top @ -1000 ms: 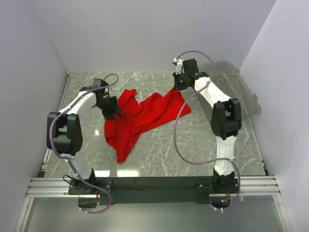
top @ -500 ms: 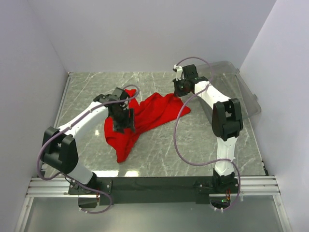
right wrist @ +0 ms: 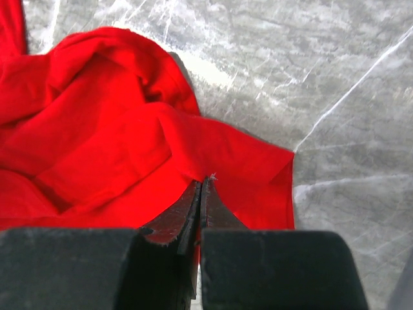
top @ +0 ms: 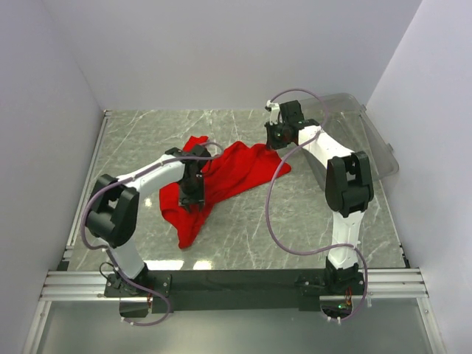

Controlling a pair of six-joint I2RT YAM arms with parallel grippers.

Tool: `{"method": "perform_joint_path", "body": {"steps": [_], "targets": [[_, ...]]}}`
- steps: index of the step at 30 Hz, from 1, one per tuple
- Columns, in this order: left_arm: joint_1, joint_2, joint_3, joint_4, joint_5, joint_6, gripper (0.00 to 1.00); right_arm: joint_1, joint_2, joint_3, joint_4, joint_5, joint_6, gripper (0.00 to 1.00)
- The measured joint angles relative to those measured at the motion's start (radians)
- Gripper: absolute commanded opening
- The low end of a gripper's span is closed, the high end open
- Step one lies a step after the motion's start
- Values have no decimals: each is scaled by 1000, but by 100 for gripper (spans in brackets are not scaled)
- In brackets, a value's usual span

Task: Fold and stack the t-shirts
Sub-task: Flatten the tshirt out

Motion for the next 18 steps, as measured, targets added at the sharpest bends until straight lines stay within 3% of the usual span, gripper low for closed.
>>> {"method": "perform_joint_path", "body": {"steps": [8,13,18], "targets": [[-28,63,40,-12,-88,-11,3,0,-15,-22,5,0,1,0],[-29,29,52,-26,-159,-11,1,-2,-16,-23,6,0,1,0],[36,-174,-57,0,-184,-26,1,-5,-24,-31,9,1,0,0]]}}
